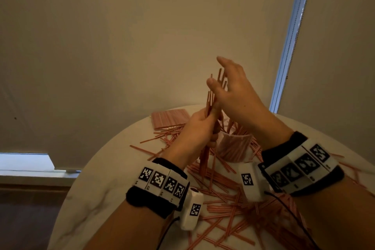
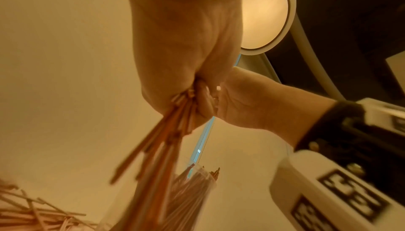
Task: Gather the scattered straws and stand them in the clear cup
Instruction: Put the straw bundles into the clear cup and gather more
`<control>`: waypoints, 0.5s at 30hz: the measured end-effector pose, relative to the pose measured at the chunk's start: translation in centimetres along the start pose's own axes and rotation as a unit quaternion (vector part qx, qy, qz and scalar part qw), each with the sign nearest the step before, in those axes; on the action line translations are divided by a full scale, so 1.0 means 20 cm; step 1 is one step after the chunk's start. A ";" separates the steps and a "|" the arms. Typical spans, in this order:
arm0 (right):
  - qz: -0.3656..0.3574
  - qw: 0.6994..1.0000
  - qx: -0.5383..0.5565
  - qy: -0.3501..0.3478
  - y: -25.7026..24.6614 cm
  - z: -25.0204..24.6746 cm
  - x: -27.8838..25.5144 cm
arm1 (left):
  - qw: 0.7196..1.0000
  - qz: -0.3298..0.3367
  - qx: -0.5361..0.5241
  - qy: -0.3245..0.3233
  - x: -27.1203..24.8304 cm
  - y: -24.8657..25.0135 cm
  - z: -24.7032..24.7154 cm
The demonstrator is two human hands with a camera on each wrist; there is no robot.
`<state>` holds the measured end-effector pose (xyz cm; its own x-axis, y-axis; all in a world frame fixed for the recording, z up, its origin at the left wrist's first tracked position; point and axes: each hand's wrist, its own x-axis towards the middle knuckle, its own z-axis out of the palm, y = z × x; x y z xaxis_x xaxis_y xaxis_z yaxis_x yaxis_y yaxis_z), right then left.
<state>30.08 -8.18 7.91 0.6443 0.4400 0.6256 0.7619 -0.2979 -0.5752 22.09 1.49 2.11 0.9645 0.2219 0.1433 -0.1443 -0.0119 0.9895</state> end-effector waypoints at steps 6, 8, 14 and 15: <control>-0.005 0.991 -0.044 -0.124 -0.08 -0.04 0.07 | 1.000 0.005 -0.011 -0.025 0.00 -0.01 0.00; -0.016 0.992 -0.050 -0.114 -0.09 -0.05 0.06 | 0.999 0.007 -0.034 -0.021 0.00 -0.01 -0.02; 0.012 0.985 -0.015 -0.169 -0.12 -0.03 0.01 | 0.994 0.021 -0.107 0.025 0.02 0.01 -0.03; 0.009 0.990 -0.018 -0.142 -0.12 -0.04 0.00 | 0.989 0.027 -0.137 0.053 0.03 0.02 -0.04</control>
<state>28.34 -8.17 9.67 0.6167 0.6533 0.4391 0.7559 -0.3359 -0.5620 22.39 2.41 2.63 0.9272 0.3292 0.1785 -0.2637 0.2356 0.9354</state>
